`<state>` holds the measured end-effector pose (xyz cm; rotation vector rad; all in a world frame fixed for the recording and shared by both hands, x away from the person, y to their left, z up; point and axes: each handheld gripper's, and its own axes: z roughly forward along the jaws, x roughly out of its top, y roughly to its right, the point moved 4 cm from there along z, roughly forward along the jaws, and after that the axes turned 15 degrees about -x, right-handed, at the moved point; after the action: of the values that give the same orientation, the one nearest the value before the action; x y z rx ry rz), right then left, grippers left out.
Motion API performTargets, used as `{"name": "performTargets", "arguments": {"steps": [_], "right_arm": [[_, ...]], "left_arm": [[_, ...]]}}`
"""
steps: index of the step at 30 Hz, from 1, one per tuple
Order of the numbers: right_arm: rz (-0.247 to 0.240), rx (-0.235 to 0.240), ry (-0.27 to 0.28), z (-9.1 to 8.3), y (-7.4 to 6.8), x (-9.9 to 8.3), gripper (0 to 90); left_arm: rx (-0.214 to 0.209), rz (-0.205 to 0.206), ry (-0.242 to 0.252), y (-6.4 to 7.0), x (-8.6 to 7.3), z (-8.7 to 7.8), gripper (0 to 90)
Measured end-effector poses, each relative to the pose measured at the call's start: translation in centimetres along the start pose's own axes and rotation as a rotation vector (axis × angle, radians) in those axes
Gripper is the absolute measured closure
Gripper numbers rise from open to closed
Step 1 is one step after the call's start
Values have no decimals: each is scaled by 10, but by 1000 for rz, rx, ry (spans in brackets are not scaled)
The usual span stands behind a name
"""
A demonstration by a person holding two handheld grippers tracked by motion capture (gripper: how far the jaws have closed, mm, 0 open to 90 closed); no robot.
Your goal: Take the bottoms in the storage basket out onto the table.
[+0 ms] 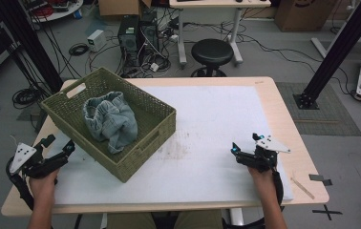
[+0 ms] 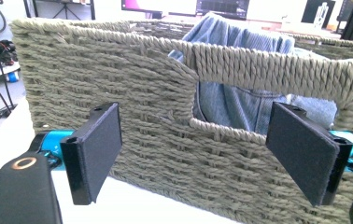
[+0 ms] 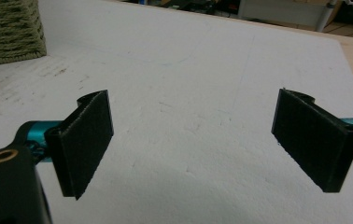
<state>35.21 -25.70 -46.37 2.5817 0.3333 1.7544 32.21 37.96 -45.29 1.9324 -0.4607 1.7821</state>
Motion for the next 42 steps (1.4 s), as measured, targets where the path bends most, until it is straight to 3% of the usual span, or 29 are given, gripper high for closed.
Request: {"name": "performTargets", "arguments": {"steps": [7, 12, 16, 19, 20, 26, 30, 32, 33, 34, 37, 40, 42], "right_arm": [[9, 2, 1, 0, 1, 0, 127], [43, 8, -5, 1, 4, 0, 127], [30, 7, -3, 1, 3, 0, 127], [23, 4, -4, 0, 2, 0, 127], [22, 3, -1, 0, 2, 0, 127], [19, 2, -2, 0, 2, 0, 127], [17, 4, -5, 0, 1, 0, 127], [12, 4, -3, 1, 2, 0, 127], [12, 4, -4, 1, 2, 0, 127], [12, 4, -4, 1, 2, 0, 127], [20, 7, -9, 1, 2, 0, 127], [19, 9, -8, 1, 2, 0, 127], [19, 9, -6, 1, 2, 0, 127]], "left_arm": [[-3, -2, 2, 1, 1, -2, 184], [-11, -4, -1, 1, 1, 0, 184], [-17, 1, 33, 6, 10, -2, 184], [-27, 25, 49, 12, 23, -1, 184], [-57, 40, 43, 15, 31, 0, 185], [-130, 60, 35, 19, 71, 5, 185], [-209, 71, -9, 23, 101, 24, 184], [-223, 72, -21, 24, 107, 30, 184], [-241, 71, -49, 27, 118, 42, 184], [-241, 71, -49, 27, 118, 42, 184], [-278, 87, -111, 34, 133, 67, 184], [-292, 96, -152, 35, 137, 79, 184], [-296, 90, -216, 34, 136, 96, 184]]}}
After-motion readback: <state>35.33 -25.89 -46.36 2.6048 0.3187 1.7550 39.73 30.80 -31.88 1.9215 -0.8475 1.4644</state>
